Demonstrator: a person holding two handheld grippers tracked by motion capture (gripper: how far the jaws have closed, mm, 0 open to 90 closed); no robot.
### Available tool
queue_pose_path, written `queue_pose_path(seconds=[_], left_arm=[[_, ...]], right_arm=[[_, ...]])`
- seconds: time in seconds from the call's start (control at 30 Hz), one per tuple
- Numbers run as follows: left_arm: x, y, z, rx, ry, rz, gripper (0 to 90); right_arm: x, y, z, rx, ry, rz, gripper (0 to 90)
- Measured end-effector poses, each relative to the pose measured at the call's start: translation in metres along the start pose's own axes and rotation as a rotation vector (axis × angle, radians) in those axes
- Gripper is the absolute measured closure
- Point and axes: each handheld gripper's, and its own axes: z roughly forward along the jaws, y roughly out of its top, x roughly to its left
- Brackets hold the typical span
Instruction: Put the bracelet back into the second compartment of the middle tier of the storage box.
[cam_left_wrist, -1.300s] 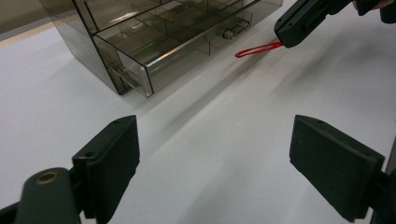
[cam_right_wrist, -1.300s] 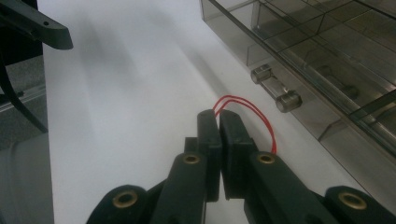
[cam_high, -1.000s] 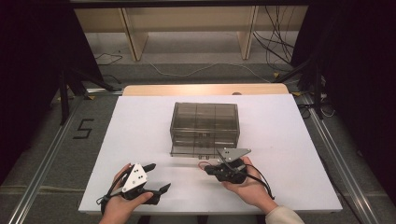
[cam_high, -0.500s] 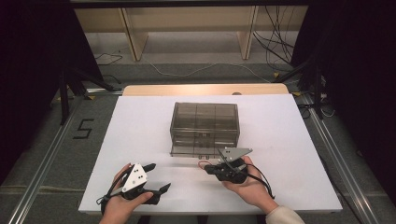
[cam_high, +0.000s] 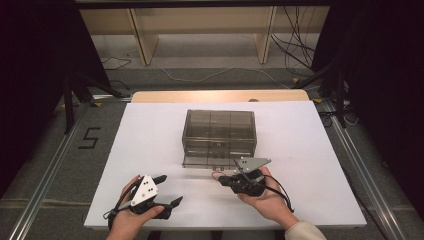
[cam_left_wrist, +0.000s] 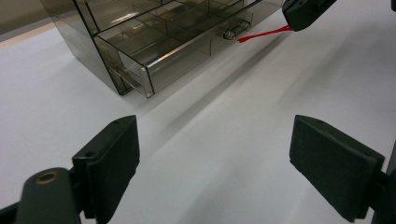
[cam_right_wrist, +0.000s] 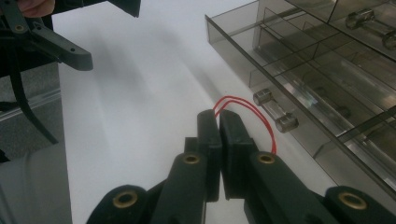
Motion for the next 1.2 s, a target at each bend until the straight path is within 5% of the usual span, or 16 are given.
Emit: queue_pose_path(seconds=[1.2], left_arm=[[-0.0007, 0.0001, 0.0004, 0.001, 0.000, -0.001, 15.8]], right_arm=[[-0.0005, 0.0103, -0.0098, -0.041, -0.018, -0.003, 88.3]])
